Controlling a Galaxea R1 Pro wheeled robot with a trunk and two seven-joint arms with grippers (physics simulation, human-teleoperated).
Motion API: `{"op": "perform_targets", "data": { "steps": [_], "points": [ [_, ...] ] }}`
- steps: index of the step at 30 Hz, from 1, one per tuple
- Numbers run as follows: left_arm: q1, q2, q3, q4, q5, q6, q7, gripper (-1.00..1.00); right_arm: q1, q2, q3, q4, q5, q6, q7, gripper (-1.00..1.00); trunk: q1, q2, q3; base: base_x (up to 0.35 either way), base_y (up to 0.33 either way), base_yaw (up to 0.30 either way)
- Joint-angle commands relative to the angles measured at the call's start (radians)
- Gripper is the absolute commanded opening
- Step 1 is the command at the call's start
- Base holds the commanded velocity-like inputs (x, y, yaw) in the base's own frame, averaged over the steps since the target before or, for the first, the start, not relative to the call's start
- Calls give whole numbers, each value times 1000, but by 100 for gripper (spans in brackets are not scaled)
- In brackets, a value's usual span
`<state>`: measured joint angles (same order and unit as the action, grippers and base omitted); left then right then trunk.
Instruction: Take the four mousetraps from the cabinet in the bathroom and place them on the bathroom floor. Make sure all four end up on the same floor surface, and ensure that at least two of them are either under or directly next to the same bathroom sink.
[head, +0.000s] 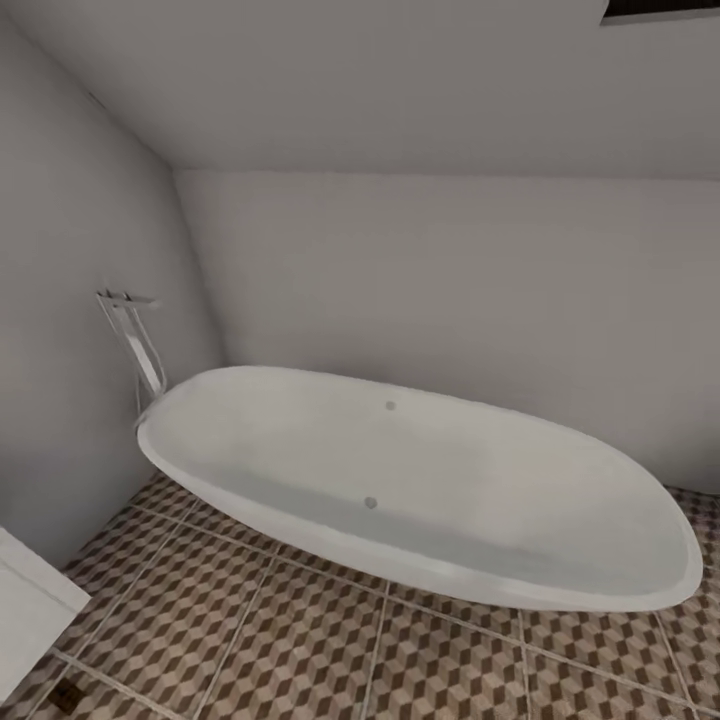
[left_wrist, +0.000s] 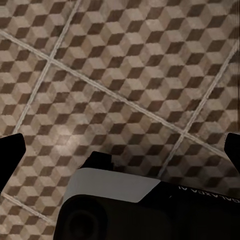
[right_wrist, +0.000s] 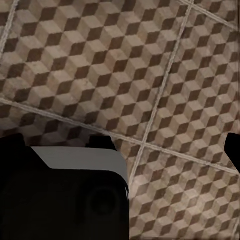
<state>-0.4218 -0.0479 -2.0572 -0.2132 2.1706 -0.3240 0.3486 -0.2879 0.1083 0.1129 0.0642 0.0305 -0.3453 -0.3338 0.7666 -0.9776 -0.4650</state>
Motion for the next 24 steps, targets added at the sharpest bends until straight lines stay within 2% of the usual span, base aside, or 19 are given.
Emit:
{"op": "perform_targets", "data": {
  "steps": [1, 24],
  "points": [
    [-1, 0, -9, -3, 6, -6, 6, 100, -2, 1, 7, 5, 3, -4, -7, 100, 0, -1, 0, 0, 0, -286],
    [-1, 0, -8, -1, 6, -6, 6, 100, -2, 0, 7, 5, 3, -3, -7, 100, 0, -1, 13, 0, 0, -286]
  ]
}}
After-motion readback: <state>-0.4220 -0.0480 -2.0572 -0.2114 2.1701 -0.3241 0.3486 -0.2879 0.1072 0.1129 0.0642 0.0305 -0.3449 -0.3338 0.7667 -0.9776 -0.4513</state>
